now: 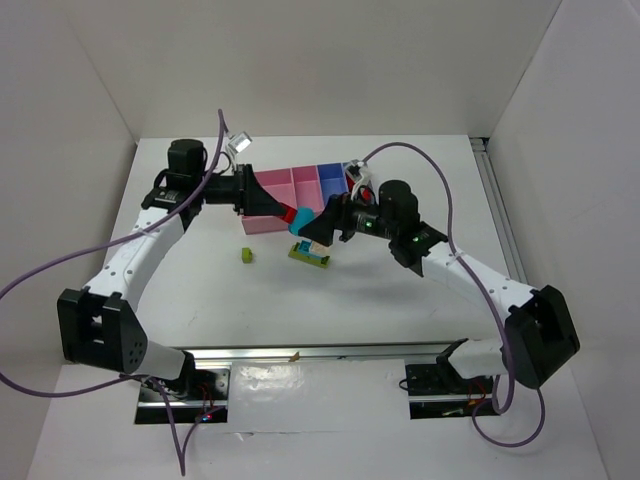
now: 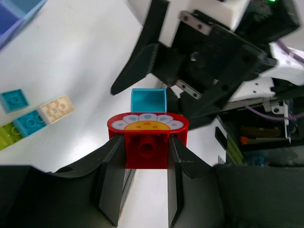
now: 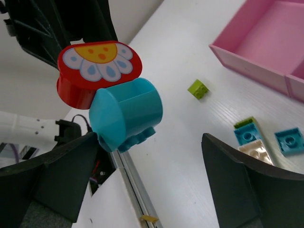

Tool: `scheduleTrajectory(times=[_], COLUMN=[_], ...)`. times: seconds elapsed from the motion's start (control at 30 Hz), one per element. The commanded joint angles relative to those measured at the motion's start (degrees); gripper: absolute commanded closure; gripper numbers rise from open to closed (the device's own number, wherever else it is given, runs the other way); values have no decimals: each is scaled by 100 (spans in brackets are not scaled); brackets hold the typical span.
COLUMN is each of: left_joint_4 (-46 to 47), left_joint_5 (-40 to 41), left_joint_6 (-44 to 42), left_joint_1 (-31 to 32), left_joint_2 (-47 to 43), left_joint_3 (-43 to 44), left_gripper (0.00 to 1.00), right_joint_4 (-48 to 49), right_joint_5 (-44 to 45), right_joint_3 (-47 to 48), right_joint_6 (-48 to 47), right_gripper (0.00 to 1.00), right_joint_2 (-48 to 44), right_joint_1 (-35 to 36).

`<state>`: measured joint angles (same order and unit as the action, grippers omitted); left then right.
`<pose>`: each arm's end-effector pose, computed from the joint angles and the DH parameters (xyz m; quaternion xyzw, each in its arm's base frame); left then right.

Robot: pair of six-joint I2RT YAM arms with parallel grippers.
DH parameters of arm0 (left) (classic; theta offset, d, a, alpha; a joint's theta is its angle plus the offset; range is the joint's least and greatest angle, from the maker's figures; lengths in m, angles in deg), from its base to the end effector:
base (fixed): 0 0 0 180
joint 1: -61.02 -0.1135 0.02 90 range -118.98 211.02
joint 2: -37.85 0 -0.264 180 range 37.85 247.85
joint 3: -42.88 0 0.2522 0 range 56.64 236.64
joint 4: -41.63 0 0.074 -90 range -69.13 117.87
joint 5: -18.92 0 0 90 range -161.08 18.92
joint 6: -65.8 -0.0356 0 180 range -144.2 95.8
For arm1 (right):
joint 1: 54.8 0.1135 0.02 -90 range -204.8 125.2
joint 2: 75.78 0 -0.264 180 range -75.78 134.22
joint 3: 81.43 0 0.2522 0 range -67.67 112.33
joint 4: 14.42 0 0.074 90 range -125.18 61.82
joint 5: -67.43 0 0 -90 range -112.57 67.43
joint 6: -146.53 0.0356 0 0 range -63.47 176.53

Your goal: Sort the legos into containers by color

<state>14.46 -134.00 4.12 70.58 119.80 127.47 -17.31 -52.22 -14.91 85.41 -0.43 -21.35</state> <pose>0.3074 -0.0839 0.3491 0.1615 0.7539 -0.5650 0.2938 0.2449 0.1829 0.3089 -0.1913 0.7428 0.4856 0.4194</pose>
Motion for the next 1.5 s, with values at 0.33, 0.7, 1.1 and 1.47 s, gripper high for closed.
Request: scheduleTrajectory(times=[0.33, 0.7, 1.1, 1.47], left_joint_4=[998, 488, 436, -751], left_joint_5=[-1223, -872, -161, 3170], left_joint_6=[227, -133, 139, 324], left_joint_1=[-112, -112, -807, -622], left_joint_2=[-443, -276, 224, 462], left_joint_3=[-201, -201, 53, 898], left_gripper=[100, 100, 100, 100], right_joint_4=[4012, 3835, -180, -1615], right_joint_5=[-2272, -2239, 1, 3078], right_joint_3=[-467, -468, -503, 1014], right_joint_6=[1987, 2026, 101, -234], right_gripper=[26, 75, 86, 86], right_joint_2=[682, 586, -732, 443], right_joint_1=[-383, -331, -392, -331])
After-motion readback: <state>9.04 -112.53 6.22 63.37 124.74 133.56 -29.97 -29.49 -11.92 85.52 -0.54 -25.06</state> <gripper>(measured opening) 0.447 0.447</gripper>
